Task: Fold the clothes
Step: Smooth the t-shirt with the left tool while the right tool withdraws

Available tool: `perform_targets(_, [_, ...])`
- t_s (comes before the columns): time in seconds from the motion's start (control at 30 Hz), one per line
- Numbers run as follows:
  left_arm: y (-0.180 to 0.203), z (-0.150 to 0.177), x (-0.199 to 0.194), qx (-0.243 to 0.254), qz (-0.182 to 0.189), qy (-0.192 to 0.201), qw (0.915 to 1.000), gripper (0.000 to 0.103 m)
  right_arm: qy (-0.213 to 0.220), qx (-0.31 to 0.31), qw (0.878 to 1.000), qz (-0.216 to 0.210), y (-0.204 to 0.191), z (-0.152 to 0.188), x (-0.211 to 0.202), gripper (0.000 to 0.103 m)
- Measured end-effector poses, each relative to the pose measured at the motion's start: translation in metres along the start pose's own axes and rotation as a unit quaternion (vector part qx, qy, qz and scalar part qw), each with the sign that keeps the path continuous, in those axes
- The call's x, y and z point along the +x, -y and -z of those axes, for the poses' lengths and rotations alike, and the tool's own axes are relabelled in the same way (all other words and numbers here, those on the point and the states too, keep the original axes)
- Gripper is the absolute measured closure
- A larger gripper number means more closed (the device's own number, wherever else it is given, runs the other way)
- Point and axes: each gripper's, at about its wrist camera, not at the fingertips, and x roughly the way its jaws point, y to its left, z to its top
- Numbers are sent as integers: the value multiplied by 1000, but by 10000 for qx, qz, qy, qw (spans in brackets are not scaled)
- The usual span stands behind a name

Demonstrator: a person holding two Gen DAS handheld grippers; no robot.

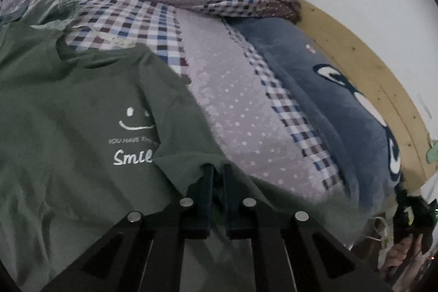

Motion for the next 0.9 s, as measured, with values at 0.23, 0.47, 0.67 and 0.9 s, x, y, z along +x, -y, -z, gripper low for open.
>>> perform_targets(0.23, [-2, 7, 2, 167, -125, -90, 9997, 98, -417, -578, 9947, 742, -3, 7, 18, 87])
perform_targets(0.47, [-5, 12, 1, 351, -216, -186, 9990, 93, -1685, -2168, 9581, 813, -41, 46, 66, 54])
perform_targets(0.67, [-22, 18, -14, 207, -194, -36, 9996, 73, -2118, -2225, 9446, 1158, -20, 66, 90, 54])
perform_targets(0.9, [-40, 19, -30, 66, -237, 125, 9996, 71, -2287, -2195, 9393, 1312, -4, 79, 114, 52])
